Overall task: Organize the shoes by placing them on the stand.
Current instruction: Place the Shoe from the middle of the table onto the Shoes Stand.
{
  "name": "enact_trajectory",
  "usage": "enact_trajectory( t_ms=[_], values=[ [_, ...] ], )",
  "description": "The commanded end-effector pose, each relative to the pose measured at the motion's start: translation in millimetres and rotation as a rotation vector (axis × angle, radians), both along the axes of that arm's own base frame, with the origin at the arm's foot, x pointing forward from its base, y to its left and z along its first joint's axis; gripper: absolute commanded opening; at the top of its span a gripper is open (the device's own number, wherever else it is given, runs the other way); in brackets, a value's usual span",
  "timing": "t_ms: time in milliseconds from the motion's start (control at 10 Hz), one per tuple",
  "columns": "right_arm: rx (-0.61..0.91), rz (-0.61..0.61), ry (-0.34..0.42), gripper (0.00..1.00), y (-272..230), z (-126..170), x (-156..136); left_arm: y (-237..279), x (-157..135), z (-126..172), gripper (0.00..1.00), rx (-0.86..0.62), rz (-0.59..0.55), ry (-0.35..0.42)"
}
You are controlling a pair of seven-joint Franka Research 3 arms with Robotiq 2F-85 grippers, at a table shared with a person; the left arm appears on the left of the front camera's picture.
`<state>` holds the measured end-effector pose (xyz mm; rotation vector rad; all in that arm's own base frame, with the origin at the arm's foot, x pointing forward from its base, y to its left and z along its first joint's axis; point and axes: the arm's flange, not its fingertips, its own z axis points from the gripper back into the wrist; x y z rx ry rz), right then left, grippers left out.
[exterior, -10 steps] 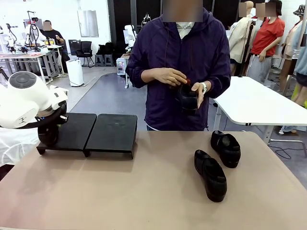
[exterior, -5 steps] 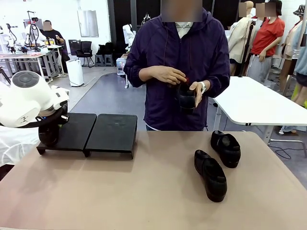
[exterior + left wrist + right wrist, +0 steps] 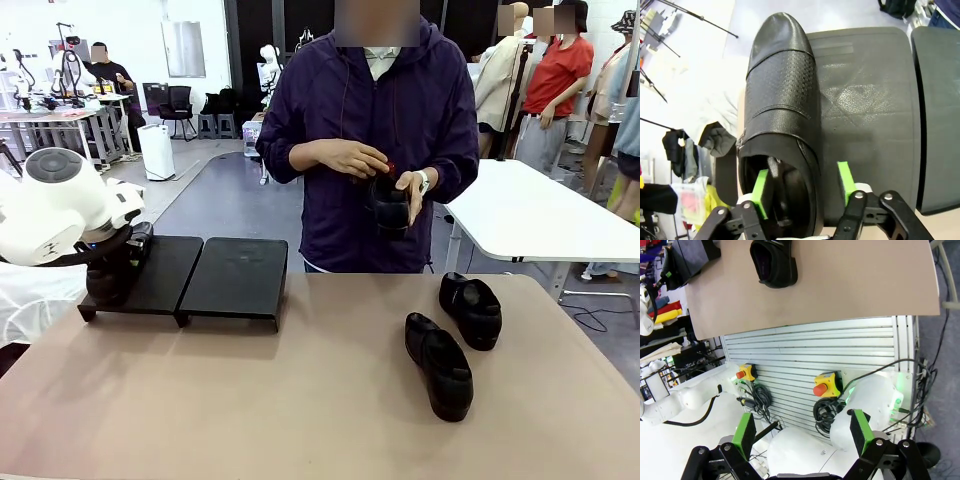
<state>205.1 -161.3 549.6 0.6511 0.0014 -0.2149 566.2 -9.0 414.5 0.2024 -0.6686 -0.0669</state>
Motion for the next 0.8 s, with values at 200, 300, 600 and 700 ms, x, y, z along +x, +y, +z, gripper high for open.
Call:
enact_trajectory(
  t_ms=[200, 300, 600, 700],
  values=[
    [-0.010, 0.023, -0.008, 1.00, -4.5, 2.3, -1.0, -1.8, -20.1, 20.4, 1.00, 0.004, -0.003, 0.006],
    [-0.010, 0.023, -0.008, 1.00, -4.5, 2.3, -1.0, -2.2, -34.3, 33.5, 1.00, 0.008, -0.022, 0.020],
    [-0.010, 0.023, -0.008, 1.00, -4.5, 2.3, -1.0, 0.8, -96.6, 87.1, 1.00, -0.097, -0.049, 0.146],
    [-0.010, 0.023, -0.008, 1.00, -4.5, 2.3, -1.0, 7.9, -121.5, 104.7, 1.00, -0.156, -0.055, 0.272]
  ],
)
